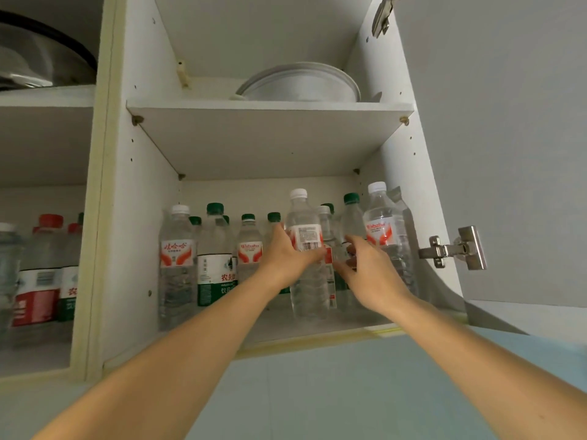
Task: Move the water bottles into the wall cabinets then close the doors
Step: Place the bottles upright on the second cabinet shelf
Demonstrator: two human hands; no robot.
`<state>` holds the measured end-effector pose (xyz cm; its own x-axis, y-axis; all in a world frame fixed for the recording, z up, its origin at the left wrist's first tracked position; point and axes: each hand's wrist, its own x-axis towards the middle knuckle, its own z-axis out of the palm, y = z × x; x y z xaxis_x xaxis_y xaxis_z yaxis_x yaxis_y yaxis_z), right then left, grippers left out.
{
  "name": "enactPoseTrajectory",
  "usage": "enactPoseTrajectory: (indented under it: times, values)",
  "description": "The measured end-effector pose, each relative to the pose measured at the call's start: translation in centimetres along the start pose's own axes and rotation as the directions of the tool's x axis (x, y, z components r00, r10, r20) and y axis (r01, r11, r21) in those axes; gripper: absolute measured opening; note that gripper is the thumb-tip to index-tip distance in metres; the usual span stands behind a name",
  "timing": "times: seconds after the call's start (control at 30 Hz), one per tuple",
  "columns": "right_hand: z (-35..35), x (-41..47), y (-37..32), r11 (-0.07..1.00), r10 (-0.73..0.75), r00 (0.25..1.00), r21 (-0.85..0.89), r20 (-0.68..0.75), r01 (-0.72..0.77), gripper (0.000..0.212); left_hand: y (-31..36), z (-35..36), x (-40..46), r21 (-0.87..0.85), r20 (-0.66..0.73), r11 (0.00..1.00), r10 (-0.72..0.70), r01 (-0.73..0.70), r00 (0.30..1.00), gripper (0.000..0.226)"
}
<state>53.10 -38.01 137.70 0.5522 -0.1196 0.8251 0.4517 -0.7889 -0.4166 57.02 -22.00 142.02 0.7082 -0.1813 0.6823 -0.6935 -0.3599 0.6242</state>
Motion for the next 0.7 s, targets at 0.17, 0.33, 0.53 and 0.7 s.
enactPoseTrajectory:
  times: [0.17,0.33,0.53,0.7]
  values:
    - [1.3,1.0,-0.2,0.997,0.055,0.998,0.062,-0.027,-0.053,0.038,-0.3,-0.2,0.4,0.015,-0.022,1.000,-0.014,0.014,1.000,0.064]
    - [2.2,1.8,-1.2,0.983,0.171,0.985,0.071,0.010,-0.172,0.042,-1.5,-2.5,0.5,0.120,-0.040,0.992,-0.041,0.046,0.998,0.055]
    - [2.8,2.2,-1.5,0.937,0.259,0.954,0.199,0.152,-0.286,0.066,-2.5,-5.5,0.3,0.214,0.009,0.976,-0.032,0.029,0.999,0.062]
    - [3.9,3.3,-1.4,0.925,0.284,0.908,0.161,0.307,-0.344,0.023,-2.3,-6.8,-0.1,0.386,-0.045,0.915,0.147,-0.119,0.988,0.107]
